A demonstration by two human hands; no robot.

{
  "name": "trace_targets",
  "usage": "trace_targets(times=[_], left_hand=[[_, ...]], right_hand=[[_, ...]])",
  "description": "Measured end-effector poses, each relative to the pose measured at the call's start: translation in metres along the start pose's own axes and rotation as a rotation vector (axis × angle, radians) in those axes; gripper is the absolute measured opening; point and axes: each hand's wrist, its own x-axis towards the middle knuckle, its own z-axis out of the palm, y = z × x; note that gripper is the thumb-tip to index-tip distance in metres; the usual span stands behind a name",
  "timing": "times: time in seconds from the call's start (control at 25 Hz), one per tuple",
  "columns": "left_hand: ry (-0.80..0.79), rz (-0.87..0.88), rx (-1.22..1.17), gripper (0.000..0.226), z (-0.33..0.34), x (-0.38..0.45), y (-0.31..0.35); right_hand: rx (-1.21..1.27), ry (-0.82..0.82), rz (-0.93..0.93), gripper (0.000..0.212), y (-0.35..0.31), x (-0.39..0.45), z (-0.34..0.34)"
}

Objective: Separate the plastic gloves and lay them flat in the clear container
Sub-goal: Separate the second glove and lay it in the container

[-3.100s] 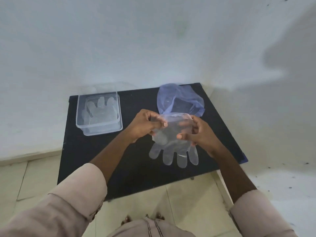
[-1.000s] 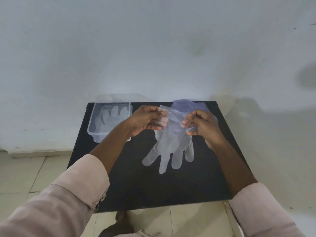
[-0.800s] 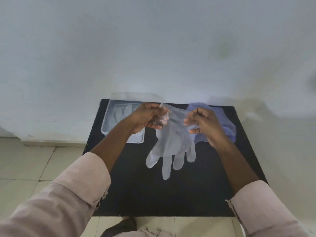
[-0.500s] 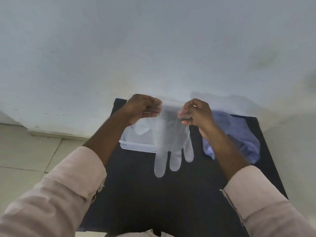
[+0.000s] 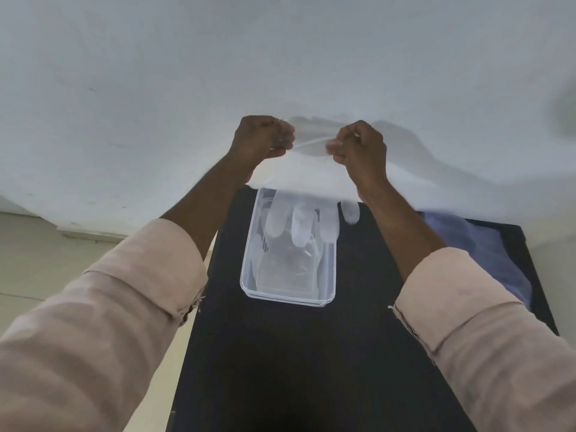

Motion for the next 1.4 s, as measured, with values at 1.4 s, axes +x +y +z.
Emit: trace_targets(times=[1.4], left_hand=[[-0.188, -0.200, 1.267, 0.032, 0.003, -0.123, -0.157]], right_hand=[[-0.975, -0.424, 0.159, 0.017, 0.141, -0.144, 0.002]])
